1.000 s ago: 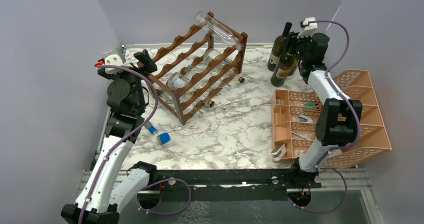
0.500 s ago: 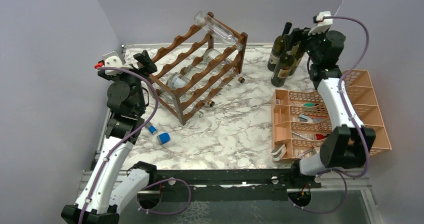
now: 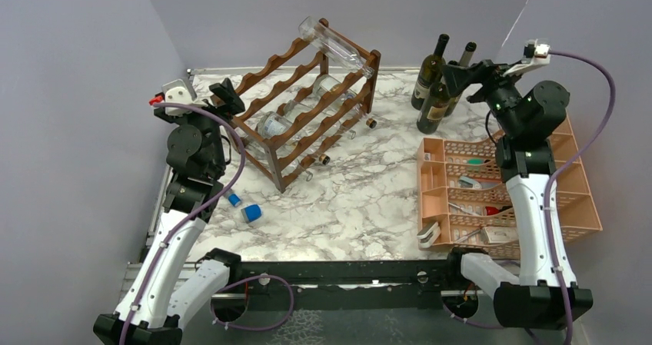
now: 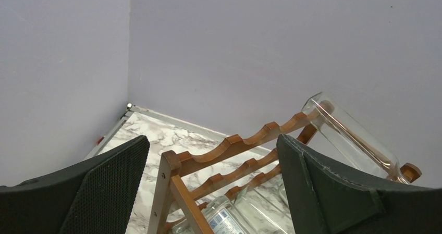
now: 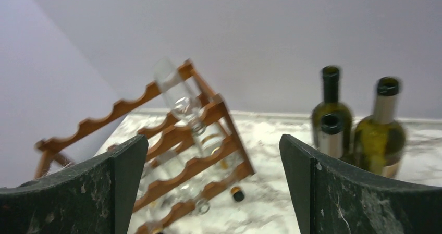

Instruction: Take the wine bottle off the wine rack

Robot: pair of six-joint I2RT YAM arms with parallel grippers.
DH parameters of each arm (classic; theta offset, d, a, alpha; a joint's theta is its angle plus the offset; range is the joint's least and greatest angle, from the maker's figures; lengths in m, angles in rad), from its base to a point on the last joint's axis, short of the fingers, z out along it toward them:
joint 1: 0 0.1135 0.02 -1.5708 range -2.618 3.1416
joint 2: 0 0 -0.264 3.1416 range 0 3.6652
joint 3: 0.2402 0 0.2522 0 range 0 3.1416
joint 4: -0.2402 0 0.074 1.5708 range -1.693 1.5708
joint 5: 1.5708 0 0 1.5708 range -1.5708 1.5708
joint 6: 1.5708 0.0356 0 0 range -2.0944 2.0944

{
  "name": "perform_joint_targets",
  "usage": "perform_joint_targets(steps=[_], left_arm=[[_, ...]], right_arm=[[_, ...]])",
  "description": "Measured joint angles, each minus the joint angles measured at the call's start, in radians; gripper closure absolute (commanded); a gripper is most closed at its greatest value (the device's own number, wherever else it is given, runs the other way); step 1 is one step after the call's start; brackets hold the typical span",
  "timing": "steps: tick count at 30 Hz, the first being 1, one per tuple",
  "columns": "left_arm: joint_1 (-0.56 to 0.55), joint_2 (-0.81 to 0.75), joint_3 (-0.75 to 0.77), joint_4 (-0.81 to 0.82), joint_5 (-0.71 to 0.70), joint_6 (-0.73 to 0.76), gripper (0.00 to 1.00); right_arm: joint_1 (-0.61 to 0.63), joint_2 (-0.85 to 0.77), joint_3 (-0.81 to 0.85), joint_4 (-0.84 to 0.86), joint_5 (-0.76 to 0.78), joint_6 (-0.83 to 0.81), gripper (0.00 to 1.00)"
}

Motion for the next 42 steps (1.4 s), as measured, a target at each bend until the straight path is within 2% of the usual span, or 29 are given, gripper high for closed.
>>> perform_joint_targets(steps=[6, 10, 15, 20, 23, 26, 30, 39, 42], left_arm=[[-0.001, 0.014, 0.0, 0.0, 0.01, -0.011, 0.01], [-0.001, 0.037, 0.0, -0.004, 0.017, -0.017, 0.01], [-0.001, 0.039, 0.0, -0.007, 0.026, -0.02, 0.01], [-0.001, 0.039, 0.0, -0.007, 0.026, -0.02, 0.01], [-0.001, 0.04, 0.0, -0.007, 0.029, -0.02, 0.01], [0.0, 0.04, 0.0, -0.007, 0.033, -0.02, 0.01], [0.01, 0.042, 0.0, -0.007, 0.036, -0.02, 0.01], [0.022, 0.056, 0.0, -0.007, 0.047, -0.02, 0.01], [0.028, 0.064, 0.0, -0.007, 0.055, -0.02, 0.02]], right_arm=[[0.002, 0.117, 0.097, -0.108, -0.224, 0.015, 0.0], [0.038, 0.193, 0.182, -0.155, -0.256, -0.008, 0.0], [0.214, 0.34, 0.388, -0.209, -0.216, -0.09, 0.0], [0.378, 0.623, 0.729, -0.322, -0.122, -0.209, 0.0], [0.431, 0.826, 0.957, -0.417, -0.04, -0.286, 0.0], [0.448, 0.966, 1.1, -0.506, 0.023, -0.346, 0.0], [0.457, 1.041, 1.136, -0.562, 0.051, -0.426, 0.0], [0.476, 1.095, 1.172, -0.539, 0.071, -0.513, 0.0], [0.485, 1.14, 1.197, -0.522, 0.076, -0.535, 0.04]])
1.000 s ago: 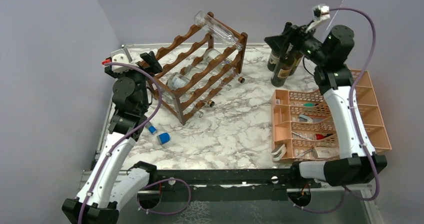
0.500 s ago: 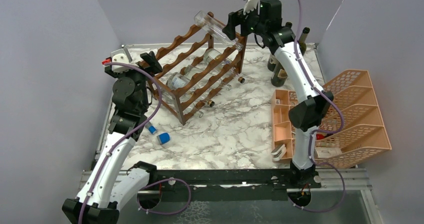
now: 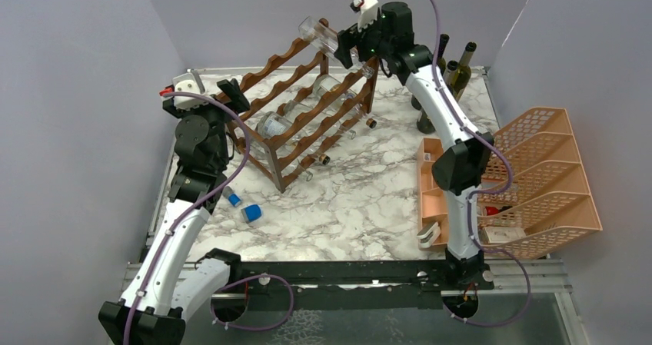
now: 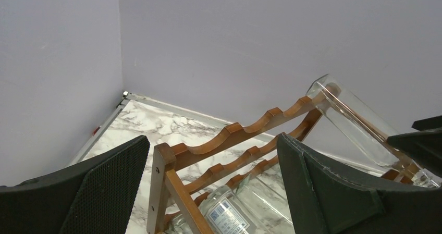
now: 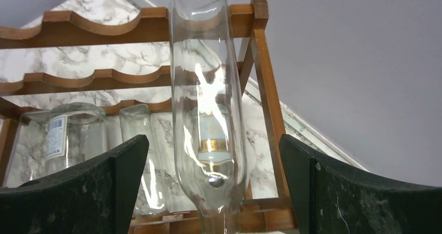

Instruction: Take the wine bottle off the wine rack

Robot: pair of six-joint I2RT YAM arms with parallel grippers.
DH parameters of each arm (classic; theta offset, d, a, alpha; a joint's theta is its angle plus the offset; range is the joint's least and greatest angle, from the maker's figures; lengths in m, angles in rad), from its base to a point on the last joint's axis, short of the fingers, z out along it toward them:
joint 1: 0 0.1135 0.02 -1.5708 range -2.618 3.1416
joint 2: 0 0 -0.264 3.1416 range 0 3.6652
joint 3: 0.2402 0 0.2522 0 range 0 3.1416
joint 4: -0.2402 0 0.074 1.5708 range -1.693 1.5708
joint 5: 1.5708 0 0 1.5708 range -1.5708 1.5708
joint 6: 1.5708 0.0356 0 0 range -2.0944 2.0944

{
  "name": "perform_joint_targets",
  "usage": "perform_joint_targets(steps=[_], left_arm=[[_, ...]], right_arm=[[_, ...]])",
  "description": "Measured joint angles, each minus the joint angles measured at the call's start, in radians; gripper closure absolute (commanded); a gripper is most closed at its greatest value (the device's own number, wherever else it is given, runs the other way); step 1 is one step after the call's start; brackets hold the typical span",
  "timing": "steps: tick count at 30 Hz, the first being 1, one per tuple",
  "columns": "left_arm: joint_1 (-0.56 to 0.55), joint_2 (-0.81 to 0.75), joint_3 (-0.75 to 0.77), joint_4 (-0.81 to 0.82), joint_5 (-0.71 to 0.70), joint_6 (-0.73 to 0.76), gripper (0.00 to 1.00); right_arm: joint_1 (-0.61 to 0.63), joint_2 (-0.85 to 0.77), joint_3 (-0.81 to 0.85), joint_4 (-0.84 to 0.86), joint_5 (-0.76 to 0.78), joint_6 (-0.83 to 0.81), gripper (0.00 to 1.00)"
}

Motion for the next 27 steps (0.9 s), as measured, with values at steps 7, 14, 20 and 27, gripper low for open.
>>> perform_joint_targets(steps=[7, 14, 20, 27], left_arm=[[0.012, 0.013, 0.0, 0.0, 0.016, -0.001, 0.02], [0.014, 0.019, 0.0, 0.0, 0.024, -0.002, 0.02], [0.018, 0.022, 0.0, 0.0, 0.028, -0.005, 0.02], [0.018, 0.024, 0.0, 0.0, 0.032, -0.008, 0.02]], right_arm=[[0.029, 0.085, 0.003, 0.027, 0.03, -0.034, 0.08], [0.039, 0.149, 0.066, 0.04, 0.085, -0.071, 0.16], [0.04, 0.158, 0.079, 0.042, 0.115, -0.109, 0.16], [0.05, 0.197, 0.123, 0.044, 0.119, -0.162, 0.25]])
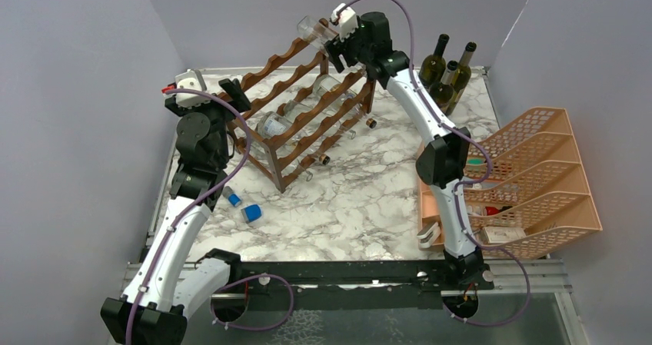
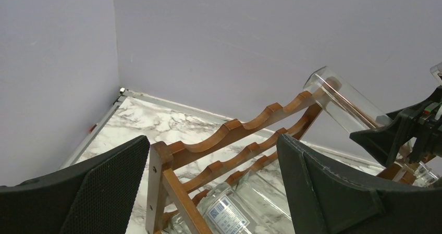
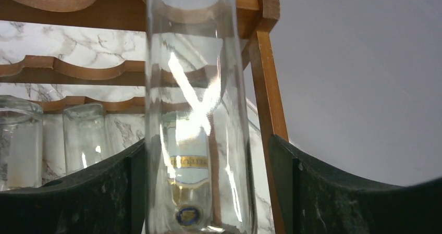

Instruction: Take the wine bottle off the wine rack

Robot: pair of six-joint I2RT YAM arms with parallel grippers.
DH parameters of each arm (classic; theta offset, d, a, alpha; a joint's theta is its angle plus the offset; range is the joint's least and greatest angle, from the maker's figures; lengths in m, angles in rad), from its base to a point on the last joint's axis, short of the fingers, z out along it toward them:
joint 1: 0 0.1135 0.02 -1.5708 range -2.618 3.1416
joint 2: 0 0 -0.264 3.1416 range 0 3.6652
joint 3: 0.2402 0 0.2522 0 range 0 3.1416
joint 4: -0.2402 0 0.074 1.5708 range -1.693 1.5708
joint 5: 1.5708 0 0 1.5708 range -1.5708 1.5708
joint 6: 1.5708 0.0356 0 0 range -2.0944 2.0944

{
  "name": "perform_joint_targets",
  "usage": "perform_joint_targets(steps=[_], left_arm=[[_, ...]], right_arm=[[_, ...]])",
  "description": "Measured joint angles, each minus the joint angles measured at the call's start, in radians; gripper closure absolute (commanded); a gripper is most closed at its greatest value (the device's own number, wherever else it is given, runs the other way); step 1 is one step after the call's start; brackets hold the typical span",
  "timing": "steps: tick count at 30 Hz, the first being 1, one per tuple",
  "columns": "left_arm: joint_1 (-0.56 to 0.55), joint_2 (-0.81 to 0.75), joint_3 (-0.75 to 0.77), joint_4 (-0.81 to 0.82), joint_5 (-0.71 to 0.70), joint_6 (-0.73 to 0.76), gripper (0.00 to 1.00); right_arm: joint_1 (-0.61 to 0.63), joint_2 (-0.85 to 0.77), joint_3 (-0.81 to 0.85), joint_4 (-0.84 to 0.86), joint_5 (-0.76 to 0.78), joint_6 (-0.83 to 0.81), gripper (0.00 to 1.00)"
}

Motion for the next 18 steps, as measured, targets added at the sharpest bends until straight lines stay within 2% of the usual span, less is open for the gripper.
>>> perform_joint_targets(steps=[6, 12, 14, 18], left_arm=[[0.002, 0.002, 0.0, 0.0, 0.009, -0.002, 0.02], [0.006, 0.003, 0.0, 0.0, 0.014, -0.005, 0.02], [0.006, 0.004, 0.0, 0.0, 0.014, -0.008, 0.02], [0.006, 0.008, 0.0, 0.0, 0.017, -0.011, 0.02]], right_arm=[[0.008, 0.004, 0.012, 0.003, -0.005, -0.031, 0.33], [0.017, 0.004, 0.012, 0.003, -0.006, -0.061, 0.48], [0.018, 0.004, 0.011, 0.003, -0.005, -0.069, 0.57], [0.018, 0.003, 0.01, 0.003, -0.005, -0.073, 0.63]])
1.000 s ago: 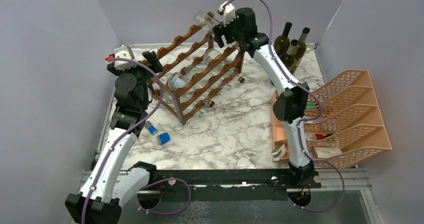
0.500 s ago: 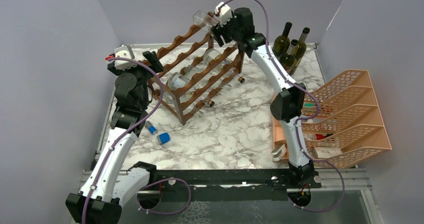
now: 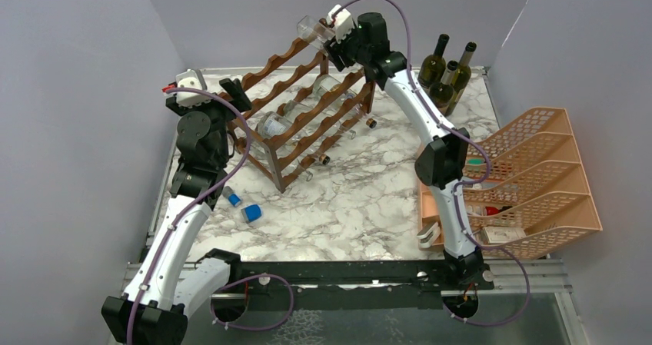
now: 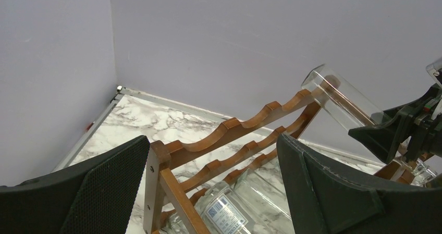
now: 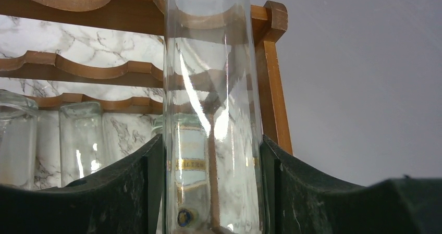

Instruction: Take the wine bottle off the wine rack

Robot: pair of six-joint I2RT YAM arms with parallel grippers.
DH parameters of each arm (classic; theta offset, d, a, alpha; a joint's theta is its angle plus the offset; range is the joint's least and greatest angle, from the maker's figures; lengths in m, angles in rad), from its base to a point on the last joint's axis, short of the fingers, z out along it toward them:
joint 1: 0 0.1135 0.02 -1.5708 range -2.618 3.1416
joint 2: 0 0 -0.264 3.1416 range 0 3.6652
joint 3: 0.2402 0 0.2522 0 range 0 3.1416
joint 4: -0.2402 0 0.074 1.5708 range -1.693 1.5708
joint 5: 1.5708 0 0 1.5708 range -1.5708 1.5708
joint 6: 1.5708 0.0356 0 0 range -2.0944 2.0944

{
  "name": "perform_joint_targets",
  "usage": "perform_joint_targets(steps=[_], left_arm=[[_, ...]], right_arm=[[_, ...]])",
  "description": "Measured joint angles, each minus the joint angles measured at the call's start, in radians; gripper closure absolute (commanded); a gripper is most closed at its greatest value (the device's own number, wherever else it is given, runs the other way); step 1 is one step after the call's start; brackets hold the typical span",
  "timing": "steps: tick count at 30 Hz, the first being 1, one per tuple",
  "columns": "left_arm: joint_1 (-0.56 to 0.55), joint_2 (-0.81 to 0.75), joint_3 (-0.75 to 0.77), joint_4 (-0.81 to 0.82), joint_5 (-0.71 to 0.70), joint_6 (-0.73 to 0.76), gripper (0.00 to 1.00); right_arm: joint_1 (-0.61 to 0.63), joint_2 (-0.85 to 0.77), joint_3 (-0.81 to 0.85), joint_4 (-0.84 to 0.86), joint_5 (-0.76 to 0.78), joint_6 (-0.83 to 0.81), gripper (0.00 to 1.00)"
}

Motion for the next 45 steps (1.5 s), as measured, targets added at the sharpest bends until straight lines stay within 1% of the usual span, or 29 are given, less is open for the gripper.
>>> perform_joint_targets(steps=[6, 9, 11, 13, 18, 23, 28, 32, 33, 34, 35, 36, 40, 42, 45], left_arm=[[0.001, 0.001, 0.0, 0.0, 0.001, -0.002, 0.02], [0.002, 0.001, 0.0, 0.0, 0.001, -0.002, 0.02], [0.002, 0.001, 0.0, 0.0, 0.001, -0.004, 0.02], [0.002, 0.001, 0.0, 0.0, 0.001, -0.004, 0.02], [0.002, 0.001, 0.0, 0.0, 0.001, -0.005, 0.02], [0.002, 0.001, 0.0, 0.0, 0.001, -0.005, 0.02], [0.002, 0.001, 0.0, 0.0, 0.006, -0.006, 0.01], [0.002, 0.019, 0.002, 0.002, 0.054, -0.007, 0.01], [0.002, 0.03, 0.005, 0.002, 0.077, -0.008, 0.01], [0.002, 0.048, 0.013, 0.0, 0.116, -0.008, 0.02], [0.004, 0.061, 0.019, 0.001, 0.142, -0.008, 0.02], [0.005, 0.078, 0.027, 0.004, 0.186, -0.008, 0.03], [0.008, 0.132, 0.039, 0.037, 0.404, -0.025, 0.04], [0.008, 0.149, 0.039, 0.07, 0.534, -0.049, 0.04], [-0.001, 0.154, 0.039, 0.117, 0.682, -0.08, 0.02]], right_arm=[[0.0, -0.034, -0.044, 0.003, 0.0, 0.014, 0.75], [0.001, -0.067, -0.077, -0.003, -0.006, 0.047, 0.79], [0.002, -0.087, -0.092, -0.006, -0.014, 0.076, 0.86], [0.003, -0.107, -0.102, -0.009, -0.019, 0.107, 0.89], [0.005, -0.148, -0.111, -0.01, -0.039, 0.206, 0.9], [0.004, -0.208, -0.159, -0.011, -0.066, 0.328, 0.9], [0.001, -0.297, -0.241, -0.016, -0.138, 0.466, 0.91], [-0.008, -0.404, -0.341, -0.025, -0.193, 0.543, 0.92], [-0.01, -0.446, -0.385, -0.025, -0.202, 0.558, 0.92], [-0.01, -0.453, -0.409, -0.032, -0.208, 0.568, 0.92], [-0.011, -0.523, -0.46, -0.026, -0.214, 0.58, 0.92], [-0.011, -0.562, -0.5, -0.025, -0.214, 0.587, 0.92], [-0.011, -0.765, -0.716, -0.051, -0.212, 0.612, 0.94], [-0.011, -0.847, -0.793, -0.072, -0.201, 0.619, 0.95], [-0.011, -0.979, -0.914, -0.12, -0.175, 0.626, 0.95]])
